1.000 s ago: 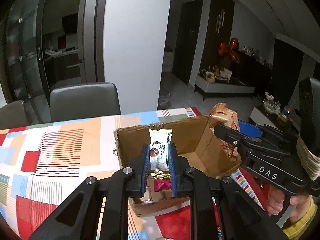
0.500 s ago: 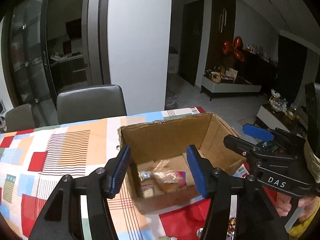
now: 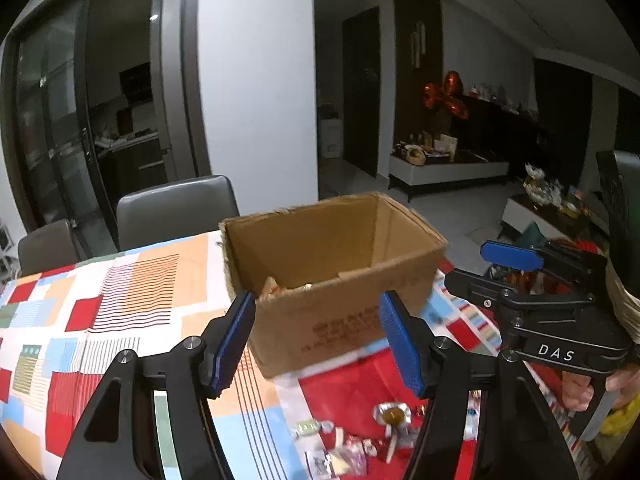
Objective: Organize snacks
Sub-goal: 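Move both tools back to the foil-wrapped candies, then grasp a purple foil candy with the right gripper while the left grasps candies, then carry both held candies over the cardboard box, then open both grippers to drop the candies into the box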
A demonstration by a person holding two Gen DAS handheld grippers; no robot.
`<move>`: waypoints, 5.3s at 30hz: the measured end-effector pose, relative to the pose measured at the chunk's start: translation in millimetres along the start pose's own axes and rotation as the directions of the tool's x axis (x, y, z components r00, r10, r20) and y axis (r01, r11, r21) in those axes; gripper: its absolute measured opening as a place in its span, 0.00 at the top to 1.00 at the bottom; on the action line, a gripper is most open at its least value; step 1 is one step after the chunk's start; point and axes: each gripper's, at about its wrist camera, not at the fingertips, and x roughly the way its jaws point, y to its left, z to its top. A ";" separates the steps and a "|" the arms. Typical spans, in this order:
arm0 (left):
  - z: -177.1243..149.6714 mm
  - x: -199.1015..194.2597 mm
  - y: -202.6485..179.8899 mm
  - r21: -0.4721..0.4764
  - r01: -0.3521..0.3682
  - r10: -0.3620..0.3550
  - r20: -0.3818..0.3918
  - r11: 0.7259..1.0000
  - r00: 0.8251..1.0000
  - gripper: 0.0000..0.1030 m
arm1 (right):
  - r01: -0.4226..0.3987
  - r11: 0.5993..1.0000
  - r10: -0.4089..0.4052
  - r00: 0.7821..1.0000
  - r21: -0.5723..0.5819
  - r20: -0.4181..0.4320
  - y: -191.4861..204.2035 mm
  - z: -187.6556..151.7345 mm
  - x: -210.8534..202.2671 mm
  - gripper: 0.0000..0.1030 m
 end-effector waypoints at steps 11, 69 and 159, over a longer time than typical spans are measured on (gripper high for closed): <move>-34.8 -7.2 -47.8 0.154 0.079 -0.080 -0.001 0.985 0.997 0.38 | 0.077 0.995 -0.076 0.997 0.057 -0.029 -18.2 -58.0 -35.2 0.41; -103.0 122.4 -109.9 0.072 0.370 -0.313 -0.398 0.926 0.862 0.75 | 0.030 0.965 0.059 0.945 0.262 -0.323 -58.8 -163.7 19.4 0.81; 69.6 41.2 40.5 -0.139 0.000 0.000 0.002 0.990 1.000 0.45 | -0.072 0.994 0.072 0.997 0.084 0.008 -15.6 79.6 50.2 0.52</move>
